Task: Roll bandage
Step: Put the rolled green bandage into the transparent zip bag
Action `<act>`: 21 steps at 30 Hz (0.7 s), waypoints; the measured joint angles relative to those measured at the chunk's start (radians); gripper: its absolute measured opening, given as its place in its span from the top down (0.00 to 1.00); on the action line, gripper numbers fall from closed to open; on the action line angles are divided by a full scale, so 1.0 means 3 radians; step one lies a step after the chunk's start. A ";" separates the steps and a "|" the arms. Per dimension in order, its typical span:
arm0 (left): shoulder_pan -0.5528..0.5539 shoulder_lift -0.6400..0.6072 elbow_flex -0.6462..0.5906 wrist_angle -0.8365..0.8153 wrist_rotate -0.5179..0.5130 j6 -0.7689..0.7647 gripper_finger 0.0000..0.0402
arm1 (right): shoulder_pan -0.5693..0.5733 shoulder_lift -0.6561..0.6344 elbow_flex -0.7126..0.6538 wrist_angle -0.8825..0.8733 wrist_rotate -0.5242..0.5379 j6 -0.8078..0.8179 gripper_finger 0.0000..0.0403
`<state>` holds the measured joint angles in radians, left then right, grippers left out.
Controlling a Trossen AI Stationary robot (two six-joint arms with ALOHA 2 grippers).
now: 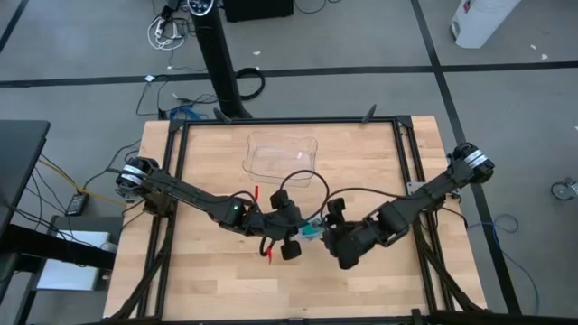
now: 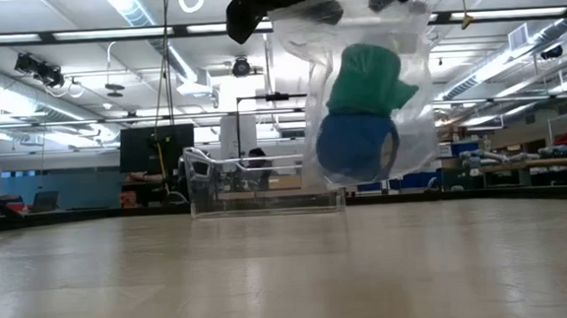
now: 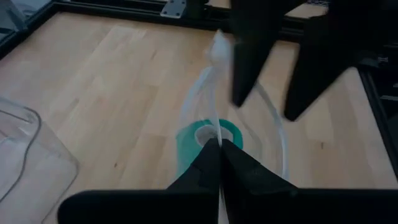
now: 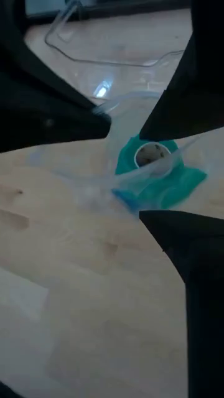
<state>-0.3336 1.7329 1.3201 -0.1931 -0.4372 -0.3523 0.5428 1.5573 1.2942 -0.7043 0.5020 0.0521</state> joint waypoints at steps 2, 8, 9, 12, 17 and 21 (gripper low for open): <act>0.0000 0.0000 0.0000 -0.0005 0.0017 -0.0001 0.98 | -0.0049 0.0033 0.0000 0.0005 -0.0062 -0.0071 0.59; 0.0000 -0.0001 0.0000 -0.0077 0.0129 0.0016 0.98 | -0.0148 0.0041 -0.0001 -0.0051 -0.0267 -0.0180 0.84; 0.0000 -0.0001 0.0000 -0.0090 0.0129 0.0033 0.98 | -0.0169 0.0039 -0.0001 -0.0050 -0.0364 -0.0192 0.91; 0.0000 -0.0001 0.0000 -0.0060 0.0094 0.0138 0.98 | -0.0246 0.0037 -0.0001 -0.0052 -0.0625 -0.0173 0.97; 0.0046 -0.0103 0.0000 -0.0070 0.0091 0.0217 0.98 | -0.0272 0.0014 0.0122 -0.0267 -0.0371 -0.0074 0.99; 0.0089 -0.0240 0.0000 -0.0117 0.0125 0.0239 0.98 | -0.0268 0.0000 0.0323 -0.0270 -0.0527 -0.0167 1.00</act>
<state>-0.3068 1.6609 1.3201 -0.2282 -0.3997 -0.2806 0.4623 1.5573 1.3910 -0.7852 0.3438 0.0022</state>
